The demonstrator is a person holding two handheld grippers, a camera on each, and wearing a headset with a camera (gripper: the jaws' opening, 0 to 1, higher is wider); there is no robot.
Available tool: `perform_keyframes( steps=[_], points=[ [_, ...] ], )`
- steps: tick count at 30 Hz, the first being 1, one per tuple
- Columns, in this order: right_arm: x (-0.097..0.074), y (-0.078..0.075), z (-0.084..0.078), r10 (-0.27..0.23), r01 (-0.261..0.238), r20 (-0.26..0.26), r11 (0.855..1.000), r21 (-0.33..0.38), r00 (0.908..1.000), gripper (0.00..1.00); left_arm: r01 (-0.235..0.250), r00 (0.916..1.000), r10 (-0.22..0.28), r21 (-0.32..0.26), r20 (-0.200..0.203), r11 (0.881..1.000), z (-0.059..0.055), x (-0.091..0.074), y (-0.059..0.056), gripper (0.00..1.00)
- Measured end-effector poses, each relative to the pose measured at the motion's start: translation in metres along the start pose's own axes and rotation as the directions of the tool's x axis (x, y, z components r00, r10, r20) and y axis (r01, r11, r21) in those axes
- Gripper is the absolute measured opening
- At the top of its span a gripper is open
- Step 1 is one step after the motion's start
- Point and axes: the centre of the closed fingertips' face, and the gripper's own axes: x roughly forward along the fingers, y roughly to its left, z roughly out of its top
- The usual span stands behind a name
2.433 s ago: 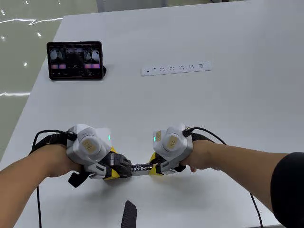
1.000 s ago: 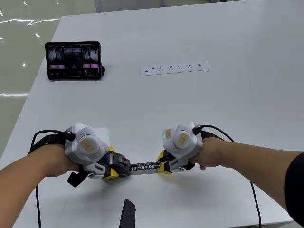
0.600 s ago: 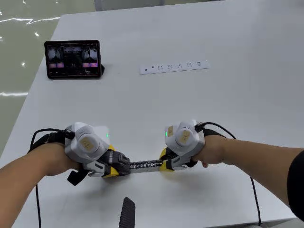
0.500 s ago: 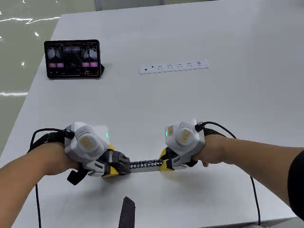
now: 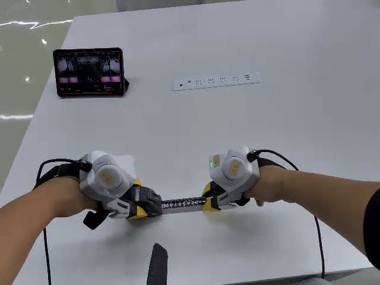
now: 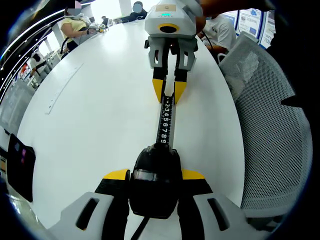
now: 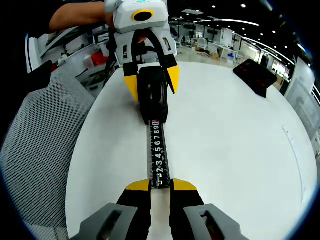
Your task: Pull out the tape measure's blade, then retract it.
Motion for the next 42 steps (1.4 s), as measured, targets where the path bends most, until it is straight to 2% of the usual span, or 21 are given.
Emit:
perform_keyframes(
  steps=[42],
  points=[
    [-0.017, -0.002, -0.022, -0.005, 0.005, 0.0, 1.0, 0.019, 1.0, 0.09, -0.001, 1.0, 0.001, -0.004, 0.006, 1.0, 0.0, 0.0, 0.0, 0.32]
  ],
)
